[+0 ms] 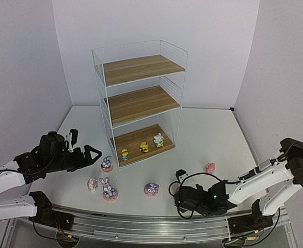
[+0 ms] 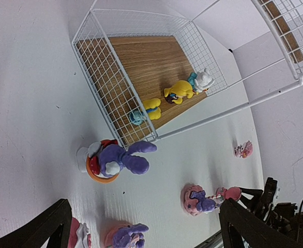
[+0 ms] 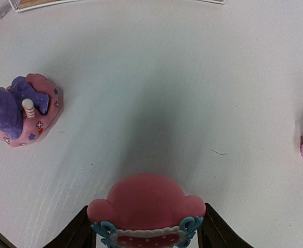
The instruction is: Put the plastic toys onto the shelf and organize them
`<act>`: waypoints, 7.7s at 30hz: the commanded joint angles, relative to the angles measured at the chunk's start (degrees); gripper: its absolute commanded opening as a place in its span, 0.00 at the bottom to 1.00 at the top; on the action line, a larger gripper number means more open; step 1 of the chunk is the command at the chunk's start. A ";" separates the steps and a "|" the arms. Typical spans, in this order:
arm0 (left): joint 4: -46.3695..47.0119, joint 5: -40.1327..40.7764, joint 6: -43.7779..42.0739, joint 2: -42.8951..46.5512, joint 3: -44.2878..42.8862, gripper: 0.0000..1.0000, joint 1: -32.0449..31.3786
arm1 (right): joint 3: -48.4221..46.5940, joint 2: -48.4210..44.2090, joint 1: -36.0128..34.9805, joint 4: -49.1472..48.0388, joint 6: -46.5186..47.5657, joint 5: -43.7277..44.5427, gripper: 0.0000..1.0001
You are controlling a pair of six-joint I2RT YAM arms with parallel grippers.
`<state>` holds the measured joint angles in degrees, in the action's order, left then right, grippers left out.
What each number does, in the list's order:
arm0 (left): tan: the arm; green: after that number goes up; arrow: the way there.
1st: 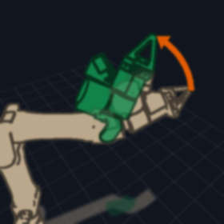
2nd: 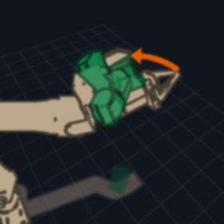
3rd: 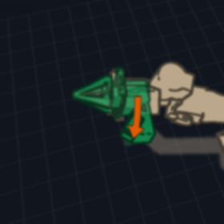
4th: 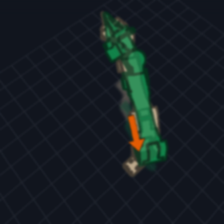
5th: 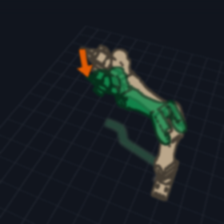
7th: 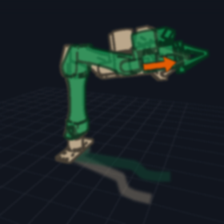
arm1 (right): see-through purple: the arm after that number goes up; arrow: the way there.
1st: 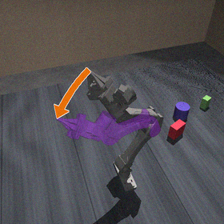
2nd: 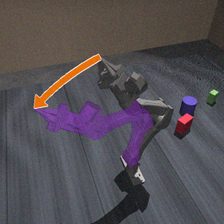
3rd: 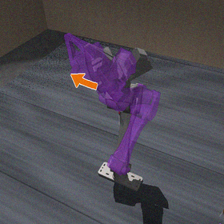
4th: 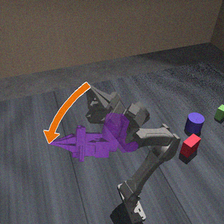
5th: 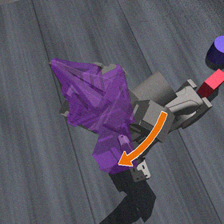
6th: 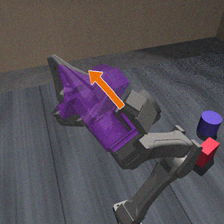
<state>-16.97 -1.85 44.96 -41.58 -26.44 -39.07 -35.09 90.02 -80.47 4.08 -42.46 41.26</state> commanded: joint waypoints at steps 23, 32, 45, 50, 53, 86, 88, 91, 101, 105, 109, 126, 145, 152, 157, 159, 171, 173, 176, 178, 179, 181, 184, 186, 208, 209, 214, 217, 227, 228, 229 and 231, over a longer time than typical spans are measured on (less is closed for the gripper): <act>34.65 -42.55 -15.63 -16.12 -11.45 0.97 -10.86 | -28.28 -20.07 5.67 13.48 13.43 -39.40 0.31; 35.84 -43.96 -21.78 -26.90 -17.75 0.87 -18.74 | -34.17 -16.88 12.57 14.78 15.62 -57.64 0.31; 40.49 -44.78 -19.00 -31.73 -18.95 0.74 -18.76 | -35.66 -14.32 13.05 15.19 16.97 -58.50 0.30; 43.01 -47.29 -17.54 -33.64 -18.75 0.70 -18.83 | -35.72 -13.99 13.05 15.09 16.82 -54.67 0.30; 43.85 -48.66 -17.23 -34.57 -18.89 0.66 -18.85 | -35.97 -14.04 13.05 15.07 16.77 -52.73 0.30; 59.88 -38.27 -8.85 -36.19 -15.90 0.00 -19.41 | -21.40 -22.94 13.05 -11.75 12.90 -46.01 0.83; 59.72 -37.66 -8.71 -36.20 -16.11 0.00 -19.43 | -21.31 -22.74 13.05 -12.52 13.23 -45.70 0.82; 59.46 -37.20 -8.73 -36.23 -16.45 0.00 -19.47 | -21.74 -21.92 13.04 -12.78 12.97 -43.33 0.81; 58.98 -37.04 -8.37 -37.54 -17.81 0.00 -19.62 | -23.11 -19.59 13.05 -12.78 12.75 -41.55 0.75; 58.23 -36.48 -8.44 -37.51 -18.11 0.00 -19.64 | -23.32 -19.13 13.05 -12.79 12.31 -41.07 0.68; 57.85 -36.13 -8.70 -37.57 -18.48 0.00 -19.73 | -23.50 -18.43 13.05 -12.70 11.64 -39.10 0.58; 50.27 -34.75 -11.72 -35.57 -20.04 0.11 -19.82 | -22.04 -20.95 13.07 -12.79 11.10 -37.72 0.13; 37.62 -25.84 -16.20 -26.64 -18.14 0.99 -19.82 | -22.69 -23.82 13.07 -13.05 16.76 -20.82 0.00; 11.53 -0.11 -11.59 -13.47 -18.44 1.00 -19.82 | -29.19 -15.67 18.54 -14.69 32.27 -12.54 0.01; 0.32 14.22 -5.85 -5.83 -17.50 1.00 -19.84 | -32.30 -8.49 23.96 -19.81 36.68 -13.24 0.00; -3.22 17.72 -3.28 -4.66 -17.89 1.00 -19.80 | -33.43 -6.22 25.97 -21.47 36.64 -14.44 0.00; -14.26 28.60 4.15 -4.59 -19.93 1.00 -19.82 | -40.40 3.92 32.31 -25.98 32.20 -19.90 0.00; -14.34 28.89 4.17 -4.38 -19.68 1.00 -19.86 | -41.55 5.14 32.57 -25.99 32.10 -19.79 0.00; -14.54 29.23 4.22 -4.00 -19.55 1.00 -19.82 | -42.79 6.59 32.93 -26.14 31.57 -19.19 0.00; -14.58 29.53 4.30 -3.58 -19.43 1.00 -19.81 | -43.34 7.34 33.10 -26.20 31.17 -18.67 0.01; -14.52 29.60 4.28 -3.44 -19.44 1.00 -19.81 | -43.58 7.79 33.10 -26.29 30.97 -18.52 0.01; -14.49 29.70 4.15 -3.06 -19.40 1.00 -19.82 | -44.18 8.46 33.15 -26.40 30.92 -18.52 0.01; -14.49 30.03 4.08 -2.64 -19.28 1.00 -19.82 | -45.26 9.74 33.18 -26.57 30.97 -17.95 0.02; -14.50 30.16 4.03 -2.45 -19.08 1.00 -19.82 | -45.68 10.52 33.23 -26.61 31.06 -17.46 0.02; -14.19 30.49 3.66 -0.61 -18.10 1.00 -19.82 | -44.39 13.08 33.60 -30.01 30.81 -14.74 0.04; -14.03 30.47 3.62 -0.59 -18.01 1.00 -19.83 | -43.92 12.81 33.62 -30.51 30.97 -14.72 0.05; -13.00 30.45 3.12 -0.78 -17.59 1.00 -19.82 | -42.74 11.84 33.57 -31.60 32.22 -14.98 0.04; -12.44 30.42 2.84 -1.00 -17.52 1.00 -19.82 | -41.61 11.08 33.57 -33.09 32.54 -15.57 0.04; -11.24 30.04 2.54 -1.48 -17.14 1.00 -19.82 | -40.26 11.68 33.56 -35.74 33.84 -15.53 0.04; -11.10 30.03 2.50 -1.52 -17.11 1.00 -19.82 | -40.34 11.89 33.60 -35.78 33.90 -15.54 0.04; -10.90 30.01 2.46 -1.57 -17.08 1.00 -19.82 | -40.39 12.08 33.61 -35.81 33.92 -15.55 0.04; -10.64 30.08 2.41 -1.62 -16.94 1.00 -19.82 | -40.40 12.37 33.59 -35.96 33.94 -15.60 0.05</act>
<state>-29.74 27.22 48.01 -43.12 -43.77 -58.83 -75.29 103.18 -47.16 -27.80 -9.25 25.54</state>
